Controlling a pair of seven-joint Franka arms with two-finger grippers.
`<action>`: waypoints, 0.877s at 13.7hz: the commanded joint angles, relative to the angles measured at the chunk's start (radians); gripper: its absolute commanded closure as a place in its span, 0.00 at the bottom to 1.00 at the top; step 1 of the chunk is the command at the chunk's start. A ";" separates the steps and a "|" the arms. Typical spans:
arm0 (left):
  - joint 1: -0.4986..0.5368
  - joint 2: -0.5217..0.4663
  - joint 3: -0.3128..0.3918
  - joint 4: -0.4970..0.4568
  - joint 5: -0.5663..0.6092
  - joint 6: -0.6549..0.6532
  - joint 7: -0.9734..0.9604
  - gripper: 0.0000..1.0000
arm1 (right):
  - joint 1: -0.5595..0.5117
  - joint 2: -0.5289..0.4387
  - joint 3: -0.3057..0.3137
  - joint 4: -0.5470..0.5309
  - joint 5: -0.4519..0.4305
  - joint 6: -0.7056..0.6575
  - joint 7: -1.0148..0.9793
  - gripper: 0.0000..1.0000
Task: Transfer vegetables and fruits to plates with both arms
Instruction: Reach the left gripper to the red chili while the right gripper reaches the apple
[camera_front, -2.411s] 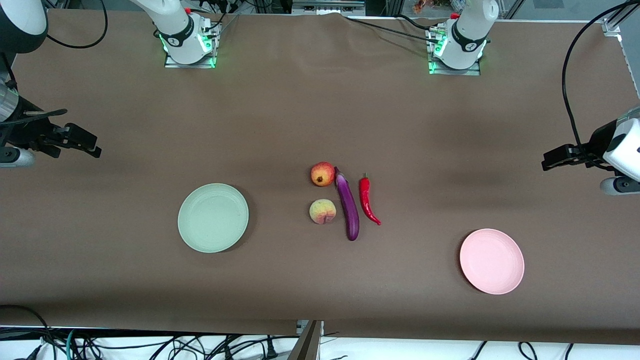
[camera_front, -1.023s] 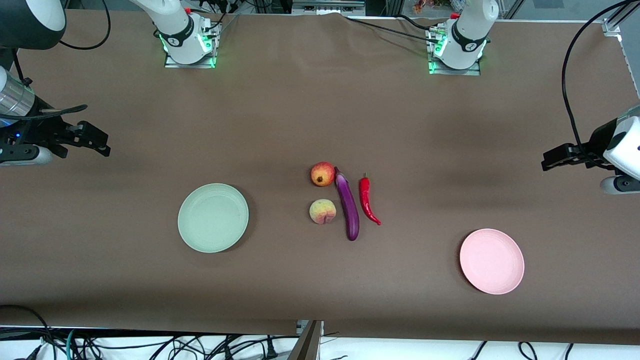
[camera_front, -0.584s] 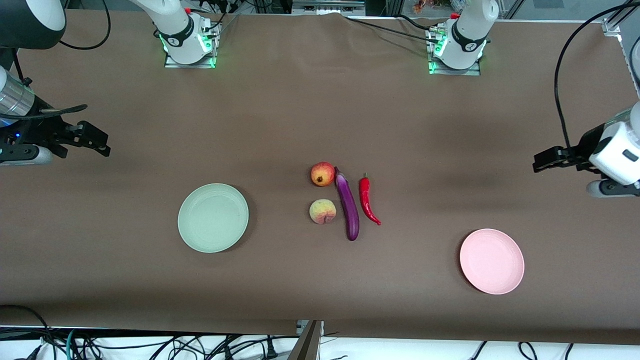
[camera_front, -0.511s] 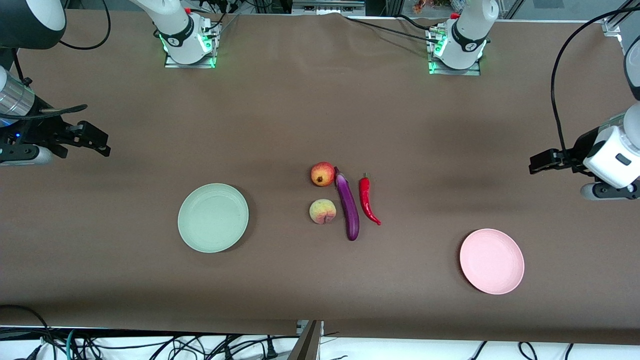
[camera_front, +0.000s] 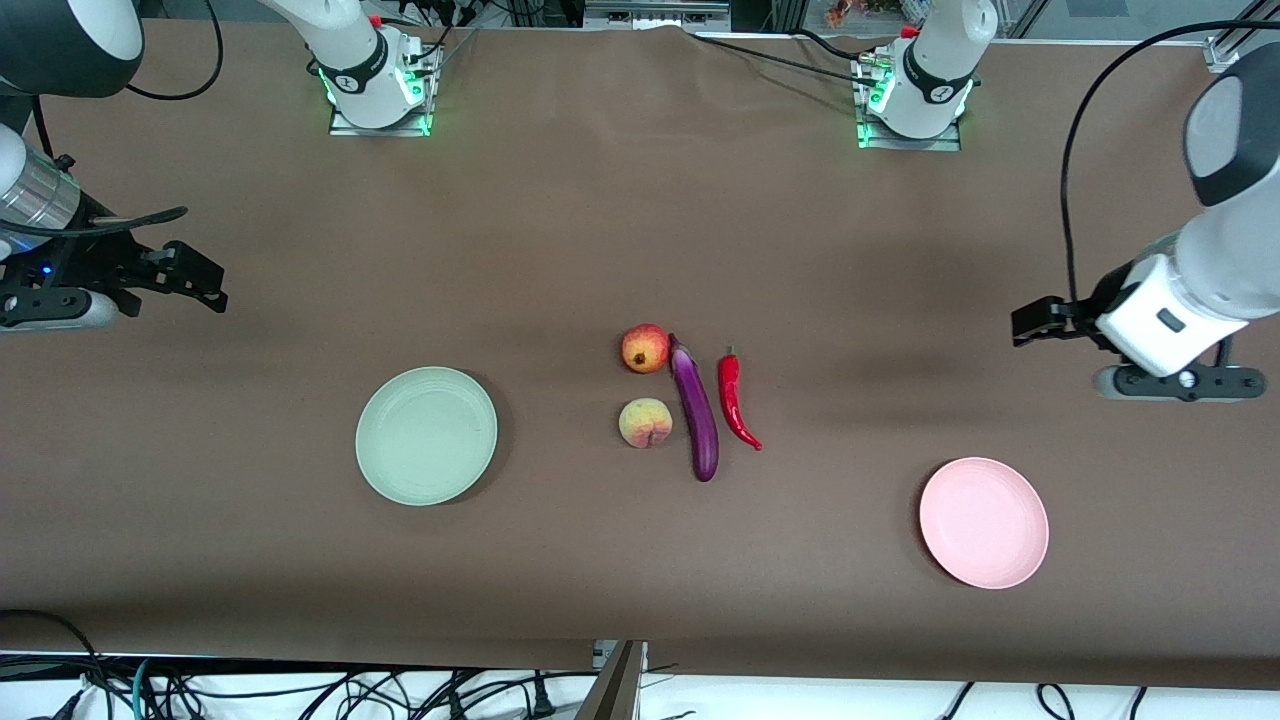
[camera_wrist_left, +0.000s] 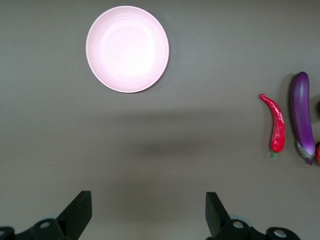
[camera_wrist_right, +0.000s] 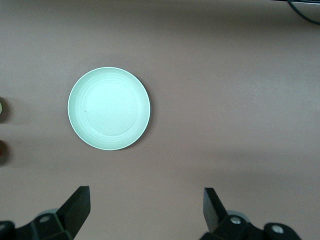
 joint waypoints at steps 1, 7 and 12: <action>-0.030 0.062 0.004 0.035 -0.092 -0.004 -0.054 0.00 | 0.000 -0.015 0.026 0.003 -0.043 -0.005 0.012 0.00; -0.226 0.235 0.004 0.041 -0.094 0.253 -0.265 0.00 | -0.001 -0.013 0.032 0.019 -0.040 -0.007 0.012 0.00; -0.317 0.385 0.005 0.030 -0.084 0.457 -0.342 0.00 | -0.001 0.000 0.032 0.032 -0.032 -0.011 0.003 0.00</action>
